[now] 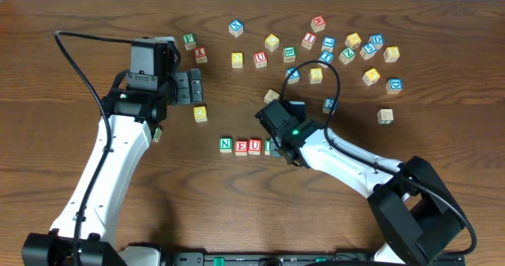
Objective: Spell out NEURIPS
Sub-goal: 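Open the right gripper and lift away from the I block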
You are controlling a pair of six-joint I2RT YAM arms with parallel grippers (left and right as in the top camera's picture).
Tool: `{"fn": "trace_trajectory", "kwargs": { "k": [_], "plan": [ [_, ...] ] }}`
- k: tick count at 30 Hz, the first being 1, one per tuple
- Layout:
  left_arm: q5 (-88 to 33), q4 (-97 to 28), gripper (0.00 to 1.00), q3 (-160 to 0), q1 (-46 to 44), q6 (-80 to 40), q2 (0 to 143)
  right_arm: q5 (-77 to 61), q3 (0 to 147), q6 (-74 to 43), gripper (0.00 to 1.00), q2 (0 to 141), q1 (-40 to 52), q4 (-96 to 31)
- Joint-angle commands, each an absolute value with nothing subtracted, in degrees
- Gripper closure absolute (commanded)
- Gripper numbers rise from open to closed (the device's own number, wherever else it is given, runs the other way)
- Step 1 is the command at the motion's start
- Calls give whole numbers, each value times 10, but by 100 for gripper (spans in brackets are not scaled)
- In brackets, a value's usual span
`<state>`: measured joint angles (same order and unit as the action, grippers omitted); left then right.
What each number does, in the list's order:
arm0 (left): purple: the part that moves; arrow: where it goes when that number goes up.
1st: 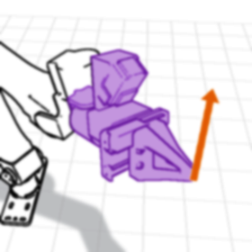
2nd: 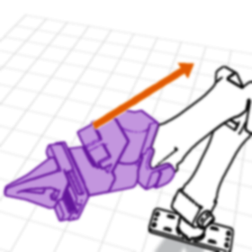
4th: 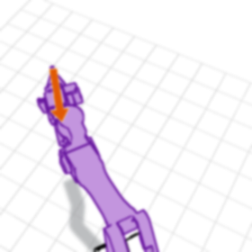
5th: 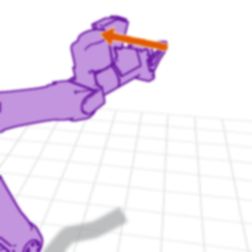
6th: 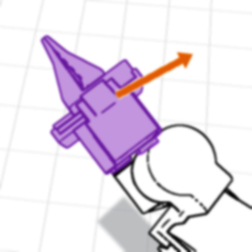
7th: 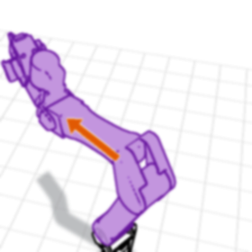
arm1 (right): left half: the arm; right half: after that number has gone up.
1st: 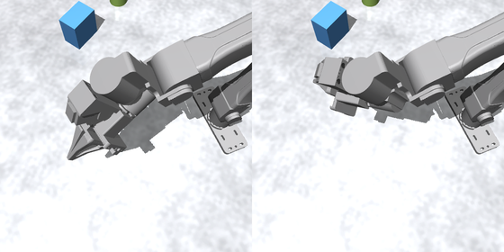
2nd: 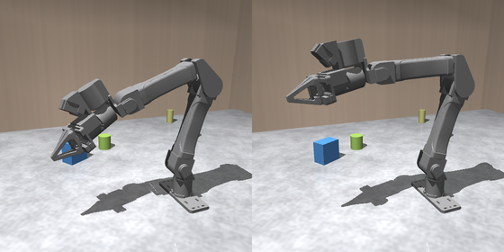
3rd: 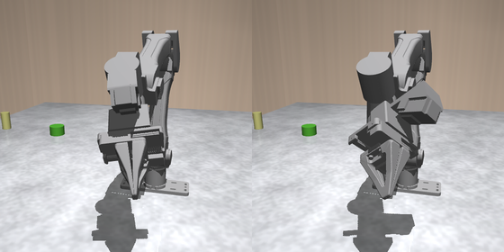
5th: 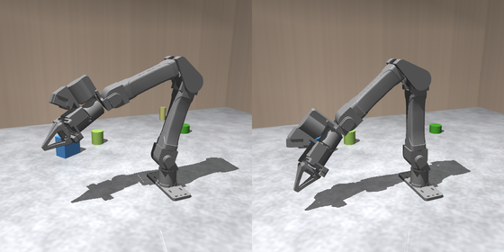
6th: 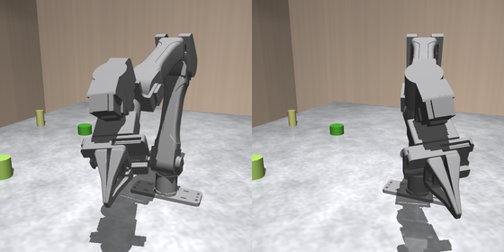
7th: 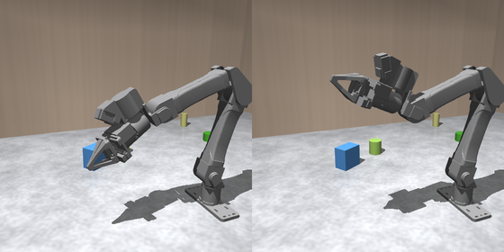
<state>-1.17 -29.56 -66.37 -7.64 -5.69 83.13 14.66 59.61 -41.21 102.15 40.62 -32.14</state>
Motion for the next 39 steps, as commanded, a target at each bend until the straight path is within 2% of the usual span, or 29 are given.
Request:
{"fn": "trace_trajectory", "kwargs": {
  "k": [1, 39],
  "plan": [
    [-9, -295, 0, -677, -74, -51, 822, 164, 621, -400, 59, 1013, 402, -324],
    [-9, -295, 0, -677, -74, -51, 822, 237, 782, -346, 56, 1013, 383, -432]
  ]
}}
